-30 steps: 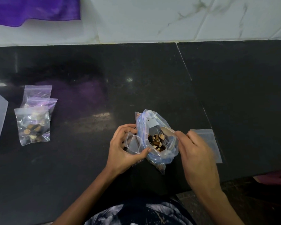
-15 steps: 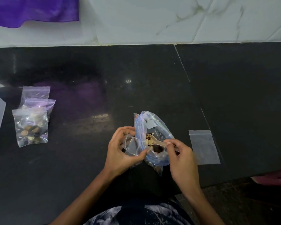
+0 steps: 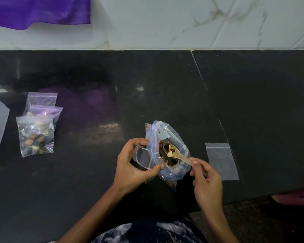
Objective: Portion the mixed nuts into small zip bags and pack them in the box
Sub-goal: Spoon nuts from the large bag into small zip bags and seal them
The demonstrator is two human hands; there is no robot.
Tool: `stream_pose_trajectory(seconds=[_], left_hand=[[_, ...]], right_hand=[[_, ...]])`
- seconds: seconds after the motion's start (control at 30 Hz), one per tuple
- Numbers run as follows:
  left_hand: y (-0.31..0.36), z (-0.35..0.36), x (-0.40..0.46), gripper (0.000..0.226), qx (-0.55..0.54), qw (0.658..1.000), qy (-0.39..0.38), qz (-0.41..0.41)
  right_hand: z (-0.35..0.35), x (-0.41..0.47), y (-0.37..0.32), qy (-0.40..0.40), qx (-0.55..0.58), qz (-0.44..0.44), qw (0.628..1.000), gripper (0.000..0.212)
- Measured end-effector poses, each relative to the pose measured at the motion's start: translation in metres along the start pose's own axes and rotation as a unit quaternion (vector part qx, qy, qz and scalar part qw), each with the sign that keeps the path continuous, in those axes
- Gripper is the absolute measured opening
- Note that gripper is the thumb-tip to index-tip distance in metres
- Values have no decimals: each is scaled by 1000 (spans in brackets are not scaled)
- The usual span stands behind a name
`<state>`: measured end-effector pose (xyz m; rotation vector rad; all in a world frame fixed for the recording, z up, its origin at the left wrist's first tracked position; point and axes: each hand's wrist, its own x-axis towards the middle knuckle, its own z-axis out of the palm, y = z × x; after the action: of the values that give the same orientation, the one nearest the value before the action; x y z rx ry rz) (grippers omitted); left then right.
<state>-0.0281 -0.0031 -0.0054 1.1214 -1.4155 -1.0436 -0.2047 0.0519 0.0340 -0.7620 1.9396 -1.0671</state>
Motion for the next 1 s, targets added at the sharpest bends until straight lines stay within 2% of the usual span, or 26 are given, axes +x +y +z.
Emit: stream_pose_trajectory(seconds=[0.17,0.3,0.43,0.53,0.6,0.7,0.8,1.0], left_hand=[[13,1,2,55,43,999,5,16],[22,0,5,60,73,997,13,8],[28,2,9,67,76,997,8,-7],[34,4,11,68,63,998,8,-3],[37,5,13,65,59,998,12,-1],[36,6,13,65,53,998,21,-8],[35,6,12,66,43,998,38,-22],[33,8,11,65,43,998,42,-15]], right_hand=[[-12,-3,-3,17,-5,-8,1000,19],[-21,-12,-26,17,56,-31,998,20],[-19,-28,-51,-16,89,-101,991,20],[-8,-38,-56,-18,39,-177,983,16],[-2,-42,-56,-9,-53,-274,960,15],[0,-44,-52,-6,-179,-409,895,26],[1,-42,-45,1,-210,-457,864,29],[3,-41,-37,12,-207,-489,847,28]])
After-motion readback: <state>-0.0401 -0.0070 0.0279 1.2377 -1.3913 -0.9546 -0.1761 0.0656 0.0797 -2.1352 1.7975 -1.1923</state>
